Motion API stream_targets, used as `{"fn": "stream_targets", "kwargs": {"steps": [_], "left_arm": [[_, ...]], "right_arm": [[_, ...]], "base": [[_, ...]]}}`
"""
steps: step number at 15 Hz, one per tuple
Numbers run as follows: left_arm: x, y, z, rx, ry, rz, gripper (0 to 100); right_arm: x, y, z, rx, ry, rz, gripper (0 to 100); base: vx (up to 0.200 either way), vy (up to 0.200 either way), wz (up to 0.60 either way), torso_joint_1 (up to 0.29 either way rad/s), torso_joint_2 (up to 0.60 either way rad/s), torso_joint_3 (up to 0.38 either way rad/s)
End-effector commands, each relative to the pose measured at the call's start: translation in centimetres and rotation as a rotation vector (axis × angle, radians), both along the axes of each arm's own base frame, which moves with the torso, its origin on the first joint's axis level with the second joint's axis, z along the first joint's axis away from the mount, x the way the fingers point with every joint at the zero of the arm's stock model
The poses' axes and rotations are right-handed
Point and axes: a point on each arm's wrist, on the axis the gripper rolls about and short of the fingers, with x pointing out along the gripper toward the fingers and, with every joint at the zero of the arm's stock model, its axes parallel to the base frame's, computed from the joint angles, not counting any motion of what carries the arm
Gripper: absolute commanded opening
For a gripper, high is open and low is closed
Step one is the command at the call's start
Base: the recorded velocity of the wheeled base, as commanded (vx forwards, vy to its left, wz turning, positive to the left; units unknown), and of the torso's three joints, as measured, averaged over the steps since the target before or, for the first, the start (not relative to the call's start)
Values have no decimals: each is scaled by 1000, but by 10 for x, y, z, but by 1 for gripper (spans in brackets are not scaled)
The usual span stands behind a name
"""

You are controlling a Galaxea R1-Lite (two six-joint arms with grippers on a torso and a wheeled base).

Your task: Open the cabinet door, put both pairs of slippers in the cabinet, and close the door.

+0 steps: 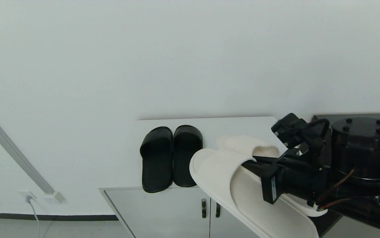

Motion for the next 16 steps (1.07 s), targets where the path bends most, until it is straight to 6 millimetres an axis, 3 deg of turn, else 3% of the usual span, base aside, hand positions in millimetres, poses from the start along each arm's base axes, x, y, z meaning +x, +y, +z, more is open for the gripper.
{"fn": "stream_targets", "kwargs": {"steps": [1, 7, 16], "left_arm": [[0, 0, 0, -1, 1, 1, 0], [0, 0, 0, -2, 1, 1, 0], [0, 0, 0, -4, 1, 2, 0]], "right_arm": [[-11, -11, 4, 15, -15, 7, 0], [-18, -15, 1, 9, -6, 36, 0], [-19, -15, 0, 9, -3, 42, 0]], "base": [[0, 0, 0, 0, 0, 0], [0, 0, 0, 0, 0, 0], [-200, 0, 0, -3, 1, 2]]}}
